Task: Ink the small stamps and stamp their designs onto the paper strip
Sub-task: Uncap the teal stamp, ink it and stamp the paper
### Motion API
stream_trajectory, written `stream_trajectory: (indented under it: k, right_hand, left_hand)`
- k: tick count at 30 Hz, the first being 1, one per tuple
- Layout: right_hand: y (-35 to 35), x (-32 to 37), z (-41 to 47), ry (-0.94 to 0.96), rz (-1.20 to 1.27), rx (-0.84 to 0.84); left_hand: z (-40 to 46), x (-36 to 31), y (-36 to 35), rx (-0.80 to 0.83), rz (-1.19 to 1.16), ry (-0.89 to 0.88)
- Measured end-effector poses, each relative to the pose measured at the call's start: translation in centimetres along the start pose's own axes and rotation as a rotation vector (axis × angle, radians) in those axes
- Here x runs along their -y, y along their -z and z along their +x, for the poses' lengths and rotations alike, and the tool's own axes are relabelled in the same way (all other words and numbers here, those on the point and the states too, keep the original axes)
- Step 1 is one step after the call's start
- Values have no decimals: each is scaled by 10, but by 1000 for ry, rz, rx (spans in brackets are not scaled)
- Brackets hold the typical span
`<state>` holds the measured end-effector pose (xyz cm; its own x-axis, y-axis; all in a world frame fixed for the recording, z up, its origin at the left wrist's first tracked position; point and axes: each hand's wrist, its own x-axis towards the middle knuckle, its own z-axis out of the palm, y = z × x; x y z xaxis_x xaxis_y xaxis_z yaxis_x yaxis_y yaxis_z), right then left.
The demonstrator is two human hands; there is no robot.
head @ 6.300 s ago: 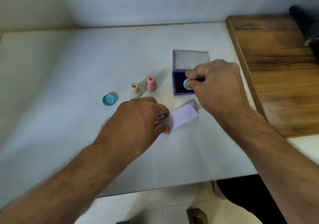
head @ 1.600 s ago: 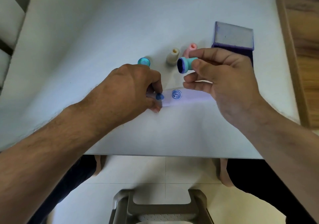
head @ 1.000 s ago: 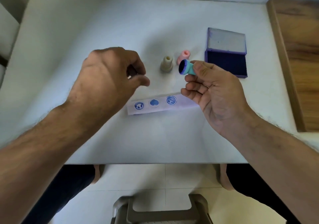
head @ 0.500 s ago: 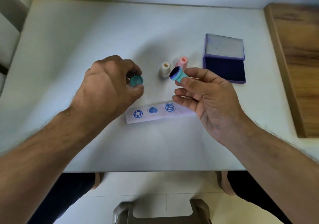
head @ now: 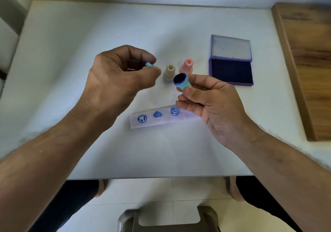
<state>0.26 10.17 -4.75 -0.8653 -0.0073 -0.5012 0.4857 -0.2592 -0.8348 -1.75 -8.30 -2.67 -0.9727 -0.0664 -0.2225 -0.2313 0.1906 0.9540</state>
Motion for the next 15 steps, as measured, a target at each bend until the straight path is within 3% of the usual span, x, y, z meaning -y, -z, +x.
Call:
stream_trajectory:
  k: [3, 8, 15]
  right_hand:
    - [1, 0, 0, 21, -31, 28]
    - [2, -2, 1, 59, -85, 61]
    - [4, -3, 2, 70, -116, 73]
  left_hand:
    - [0, 0, 0, 0, -69, 32]
    - [-8, 0, -8, 31, 29, 59]
    - [-9, 1, -9, 164, 30, 93]
